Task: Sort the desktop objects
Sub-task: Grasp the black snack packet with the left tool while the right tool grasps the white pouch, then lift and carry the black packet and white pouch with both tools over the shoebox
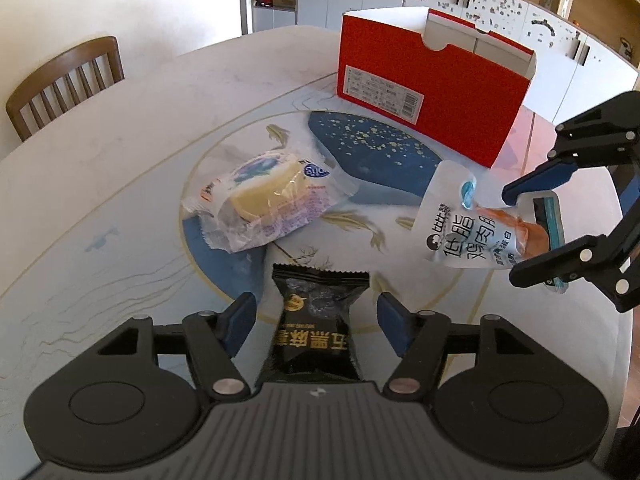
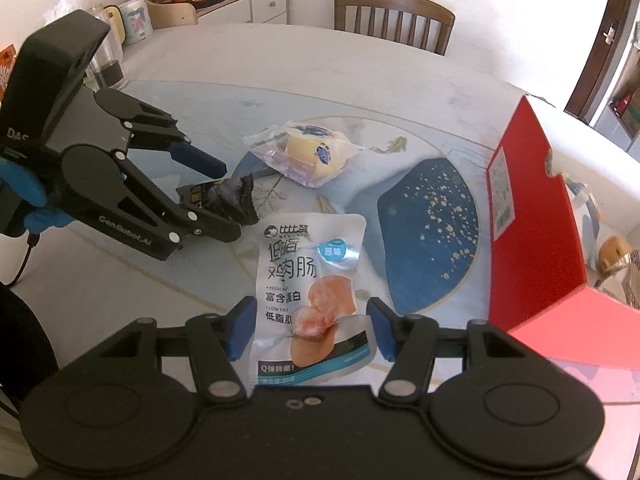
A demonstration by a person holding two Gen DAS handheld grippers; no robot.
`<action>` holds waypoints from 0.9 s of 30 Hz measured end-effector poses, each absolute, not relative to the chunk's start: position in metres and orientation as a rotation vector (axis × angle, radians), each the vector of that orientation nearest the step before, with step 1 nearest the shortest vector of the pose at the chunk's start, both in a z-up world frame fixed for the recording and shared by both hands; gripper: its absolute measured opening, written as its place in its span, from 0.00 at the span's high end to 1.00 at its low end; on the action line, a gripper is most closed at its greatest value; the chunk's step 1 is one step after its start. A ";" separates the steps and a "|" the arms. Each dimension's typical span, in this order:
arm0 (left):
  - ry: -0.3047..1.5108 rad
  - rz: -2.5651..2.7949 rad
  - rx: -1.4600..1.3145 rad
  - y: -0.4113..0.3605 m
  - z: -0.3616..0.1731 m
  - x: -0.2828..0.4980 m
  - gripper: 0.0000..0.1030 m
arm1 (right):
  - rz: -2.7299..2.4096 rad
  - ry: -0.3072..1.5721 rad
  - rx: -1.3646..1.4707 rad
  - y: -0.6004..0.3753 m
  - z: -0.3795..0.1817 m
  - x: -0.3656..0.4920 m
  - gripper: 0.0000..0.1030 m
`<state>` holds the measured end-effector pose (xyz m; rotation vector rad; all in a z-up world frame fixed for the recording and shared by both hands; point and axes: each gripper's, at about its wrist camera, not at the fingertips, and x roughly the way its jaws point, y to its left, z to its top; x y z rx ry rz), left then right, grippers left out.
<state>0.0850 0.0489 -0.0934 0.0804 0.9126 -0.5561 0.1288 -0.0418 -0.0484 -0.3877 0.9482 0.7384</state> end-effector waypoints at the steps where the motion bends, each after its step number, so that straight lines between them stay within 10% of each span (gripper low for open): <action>1: 0.919 -0.554 0.078 0.048 -0.094 0.085 0.36 | 0.736 0.949 -0.385 -0.044 -0.048 0.128 0.43; 8: 0.938 -0.517 0.101 0.043 -0.097 0.085 0.65 | 0.731 0.942 -0.367 -0.052 -0.042 0.125 0.43; 27: 0.892 -0.511 0.094 0.027 -0.049 0.076 0.67 | 0.731 0.901 -0.331 -0.076 -0.008 0.124 0.43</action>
